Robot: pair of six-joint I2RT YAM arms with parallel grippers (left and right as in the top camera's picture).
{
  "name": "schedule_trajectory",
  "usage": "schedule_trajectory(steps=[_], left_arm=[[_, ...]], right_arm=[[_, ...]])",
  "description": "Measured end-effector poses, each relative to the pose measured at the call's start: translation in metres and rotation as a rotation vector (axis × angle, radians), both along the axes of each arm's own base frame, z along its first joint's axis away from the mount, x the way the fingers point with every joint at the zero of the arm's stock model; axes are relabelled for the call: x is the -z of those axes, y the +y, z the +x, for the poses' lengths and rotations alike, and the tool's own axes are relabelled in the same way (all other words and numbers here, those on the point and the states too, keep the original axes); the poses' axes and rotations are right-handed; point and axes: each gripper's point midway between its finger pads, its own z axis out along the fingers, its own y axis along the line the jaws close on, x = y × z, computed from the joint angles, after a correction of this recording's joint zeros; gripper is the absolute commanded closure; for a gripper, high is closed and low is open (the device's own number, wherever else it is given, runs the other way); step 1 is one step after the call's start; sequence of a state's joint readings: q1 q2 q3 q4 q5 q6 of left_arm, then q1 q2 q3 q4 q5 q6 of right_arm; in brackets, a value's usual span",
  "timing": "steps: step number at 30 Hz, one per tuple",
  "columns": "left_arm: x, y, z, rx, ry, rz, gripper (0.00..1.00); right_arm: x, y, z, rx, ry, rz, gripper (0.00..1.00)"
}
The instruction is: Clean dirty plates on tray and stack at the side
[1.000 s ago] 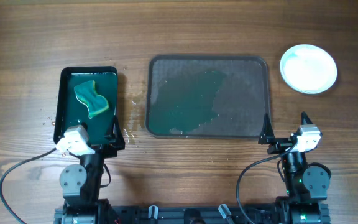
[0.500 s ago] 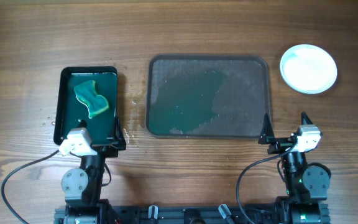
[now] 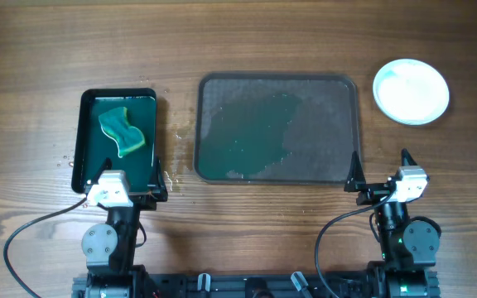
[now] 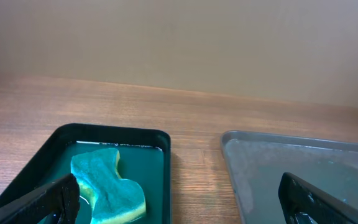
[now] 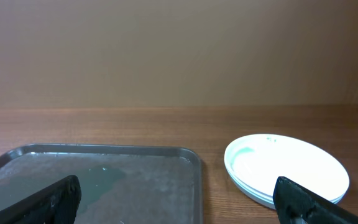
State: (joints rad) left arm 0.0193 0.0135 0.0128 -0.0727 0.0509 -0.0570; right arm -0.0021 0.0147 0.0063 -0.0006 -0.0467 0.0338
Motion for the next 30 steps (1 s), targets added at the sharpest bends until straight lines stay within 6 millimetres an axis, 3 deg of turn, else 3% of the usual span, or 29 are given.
schedule_trajectory(steps=[30], left_arm=[[0.0004,0.002,0.0,-0.01,0.001,0.031,0.0]], right_arm=[[0.0,0.0,0.0,0.0,0.0,0.0,0.0]])
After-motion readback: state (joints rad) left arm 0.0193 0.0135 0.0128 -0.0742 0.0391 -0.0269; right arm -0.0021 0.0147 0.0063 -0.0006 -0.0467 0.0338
